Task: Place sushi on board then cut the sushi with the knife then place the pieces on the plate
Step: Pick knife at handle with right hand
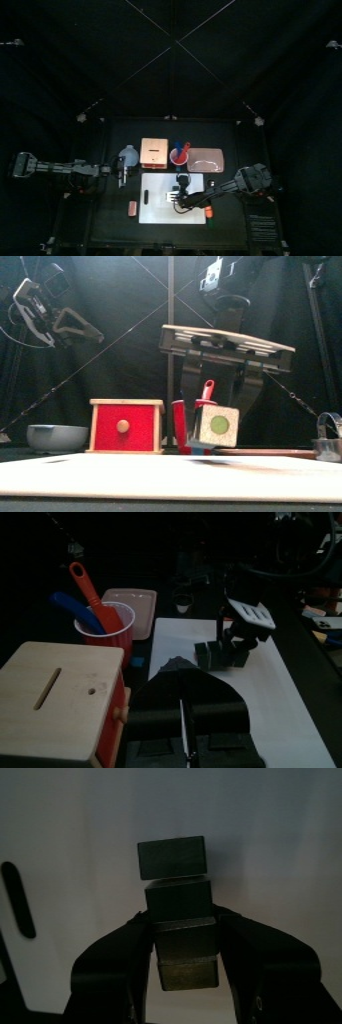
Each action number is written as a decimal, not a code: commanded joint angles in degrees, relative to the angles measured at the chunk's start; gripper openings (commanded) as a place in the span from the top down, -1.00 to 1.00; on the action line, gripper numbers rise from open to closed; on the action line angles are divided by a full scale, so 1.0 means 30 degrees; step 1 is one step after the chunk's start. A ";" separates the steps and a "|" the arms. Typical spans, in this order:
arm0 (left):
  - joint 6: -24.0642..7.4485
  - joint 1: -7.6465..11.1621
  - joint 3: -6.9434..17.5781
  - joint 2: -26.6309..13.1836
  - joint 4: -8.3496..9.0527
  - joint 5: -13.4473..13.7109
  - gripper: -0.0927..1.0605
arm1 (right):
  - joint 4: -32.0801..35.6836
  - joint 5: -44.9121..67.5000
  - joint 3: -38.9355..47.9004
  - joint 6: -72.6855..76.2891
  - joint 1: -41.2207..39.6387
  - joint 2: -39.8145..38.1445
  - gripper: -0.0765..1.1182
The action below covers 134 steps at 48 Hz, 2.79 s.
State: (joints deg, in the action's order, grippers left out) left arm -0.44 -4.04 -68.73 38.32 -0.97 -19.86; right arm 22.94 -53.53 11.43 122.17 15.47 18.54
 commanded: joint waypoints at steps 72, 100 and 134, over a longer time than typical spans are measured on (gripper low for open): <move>0.0000 -0.0410 -0.0176 0.0088 0.0000 0.0000 0.86 | 0.0850 -0.2666 0.0879 -0.7969 -0.0322 -0.6387 -0.50; 0.0059 -0.0967 -0.0205 0.0117 -0.0029 0.0000 0.86 | -0.5918 -0.2666 0.1348 -2.8154 -1.2188 -1.2393 -0.50; 0.0088 -0.1787 0.0117 0.0146 -0.1904 -0.0117 0.86 | -1.4941 -0.8672 -0.4424 -4.5557 -1.9922 -0.5566 -0.53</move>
State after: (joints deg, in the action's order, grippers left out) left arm -0.26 -9.05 -69.87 38.76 -6.15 -19.69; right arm -21.01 -77.61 1.49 -12.83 -44.03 0.53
